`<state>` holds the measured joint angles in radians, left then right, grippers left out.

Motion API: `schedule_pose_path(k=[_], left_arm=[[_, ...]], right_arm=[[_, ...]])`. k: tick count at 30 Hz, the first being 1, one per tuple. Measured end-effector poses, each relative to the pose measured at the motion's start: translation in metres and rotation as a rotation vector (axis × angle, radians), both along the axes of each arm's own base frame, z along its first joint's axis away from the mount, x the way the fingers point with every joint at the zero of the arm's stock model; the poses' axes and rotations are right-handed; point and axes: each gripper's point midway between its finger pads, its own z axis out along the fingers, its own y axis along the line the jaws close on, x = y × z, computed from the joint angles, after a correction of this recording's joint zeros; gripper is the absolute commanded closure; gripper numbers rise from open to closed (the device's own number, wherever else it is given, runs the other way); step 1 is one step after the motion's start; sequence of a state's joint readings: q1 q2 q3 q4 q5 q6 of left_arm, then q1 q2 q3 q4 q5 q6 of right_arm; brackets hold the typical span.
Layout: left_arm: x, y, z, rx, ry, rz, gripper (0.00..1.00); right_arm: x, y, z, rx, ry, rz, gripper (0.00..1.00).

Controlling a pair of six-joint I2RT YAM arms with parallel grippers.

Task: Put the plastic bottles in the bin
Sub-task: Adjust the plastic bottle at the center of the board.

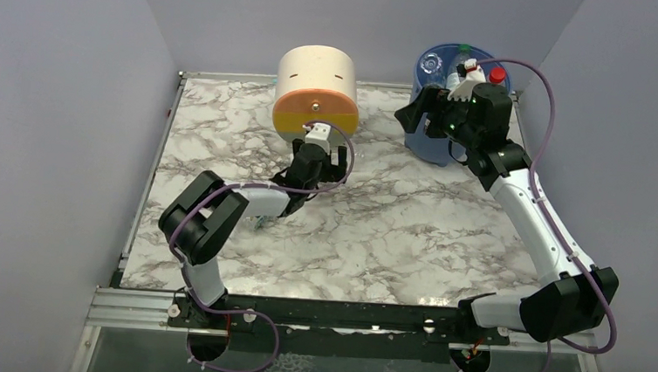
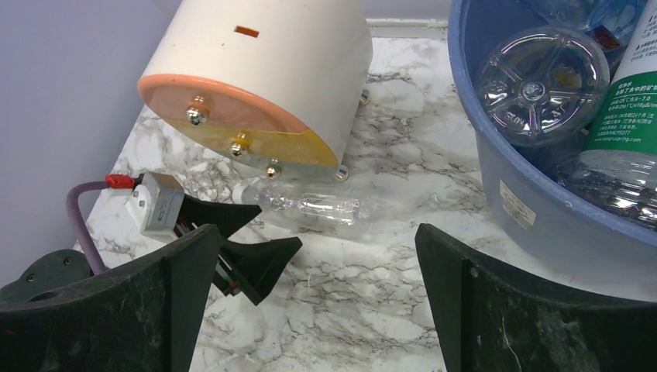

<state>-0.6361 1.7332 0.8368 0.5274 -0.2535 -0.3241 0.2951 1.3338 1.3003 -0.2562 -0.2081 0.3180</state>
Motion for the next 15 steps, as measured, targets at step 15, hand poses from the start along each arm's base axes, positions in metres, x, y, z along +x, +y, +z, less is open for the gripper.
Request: schedule_pose_path(k=[15], left_arm=[[0.019,-0.005,0.017,-0.035,-0.08,0.029,0.01]], right_arm=[[-0.002,0.001,-0.011,-0.006,0.023,0.006,0.01]])
